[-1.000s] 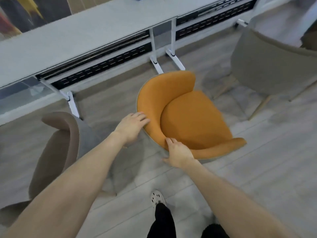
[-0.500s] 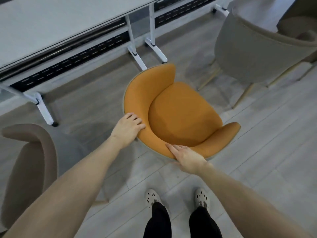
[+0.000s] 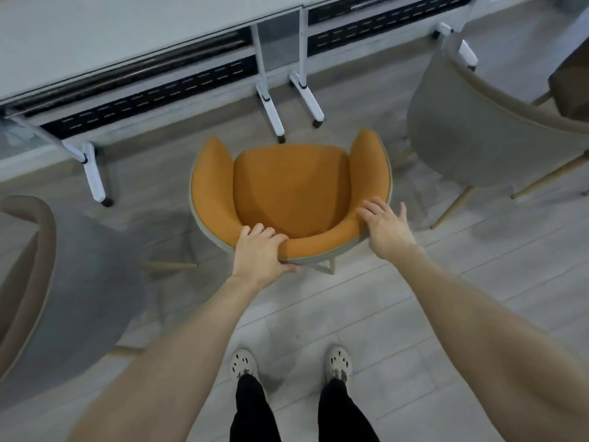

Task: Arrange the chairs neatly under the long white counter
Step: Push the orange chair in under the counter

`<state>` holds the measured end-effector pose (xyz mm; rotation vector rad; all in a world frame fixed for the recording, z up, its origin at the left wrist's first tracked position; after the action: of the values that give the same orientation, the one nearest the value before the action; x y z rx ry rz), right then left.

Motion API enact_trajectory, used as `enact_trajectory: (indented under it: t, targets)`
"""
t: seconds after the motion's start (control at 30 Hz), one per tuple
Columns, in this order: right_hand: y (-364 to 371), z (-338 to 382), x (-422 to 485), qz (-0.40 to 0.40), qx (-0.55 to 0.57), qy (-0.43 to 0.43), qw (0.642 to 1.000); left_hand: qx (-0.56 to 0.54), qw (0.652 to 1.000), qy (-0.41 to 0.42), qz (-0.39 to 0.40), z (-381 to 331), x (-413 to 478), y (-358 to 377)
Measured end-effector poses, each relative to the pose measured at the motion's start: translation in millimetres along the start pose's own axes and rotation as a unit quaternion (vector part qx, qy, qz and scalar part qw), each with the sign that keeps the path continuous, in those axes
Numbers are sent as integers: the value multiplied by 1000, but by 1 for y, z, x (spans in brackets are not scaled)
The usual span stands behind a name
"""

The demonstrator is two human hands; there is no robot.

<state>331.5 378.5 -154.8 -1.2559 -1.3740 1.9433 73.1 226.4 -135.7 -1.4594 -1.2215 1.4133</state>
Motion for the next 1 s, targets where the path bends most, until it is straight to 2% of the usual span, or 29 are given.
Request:
enact_trajectory:
  t: [0.07,0.13,0.2,0.23,0.27,0.33,0.37,0.4,0.53,0.9,1.0]
  targets:
    - [-11,-11,-1,-50,85,49,994,-78,997,-16,-15,-13,4,-8]
    - [-12,-11,-7,-118,199,94,968,-124,987,-67,-78,-6,3,-16]
    - [-2,-6,-5,-97,332,179,921,-122,963,-179,-157,14,0,-20]
    - [6,-1,0,-55,390,218,893,-140,941,-262,-162,28,-1,-17]
    - [12,5,5,-24,433,239,869,-189,909,-347,-133,42,-4,-10]
    - [15,19,11,-20,474,234,848,-324,830,-453,-32,55,-3,9]
    - [14,23,13,-35,479,229,846,-368,805,-467,3,56,0,18]
    - [13,25,16,-51,480,228,845,-377,799,-469,17,57,4,24]
    - [8,21,43,-82,472,234,846,-364,803,-472,2,60,26,26]
    - [-53,-8,168,-55,457,211,863,-366,789,-494,4,74,129,-18]
    - [-75,-8,206,-48,448,204,869,-370,796,-480,15,89,162,-32]
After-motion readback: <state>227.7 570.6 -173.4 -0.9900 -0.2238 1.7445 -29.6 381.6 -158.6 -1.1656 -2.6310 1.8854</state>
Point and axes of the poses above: each hand's wrist, its own x-axis towards the middle knuckle, its own y-axis out of the palm, z = x × y, the point moved 5 cm from there along x, towards the middle knuckle, and after that the axes turned 4 degrees about z, right-handed, at the moved point
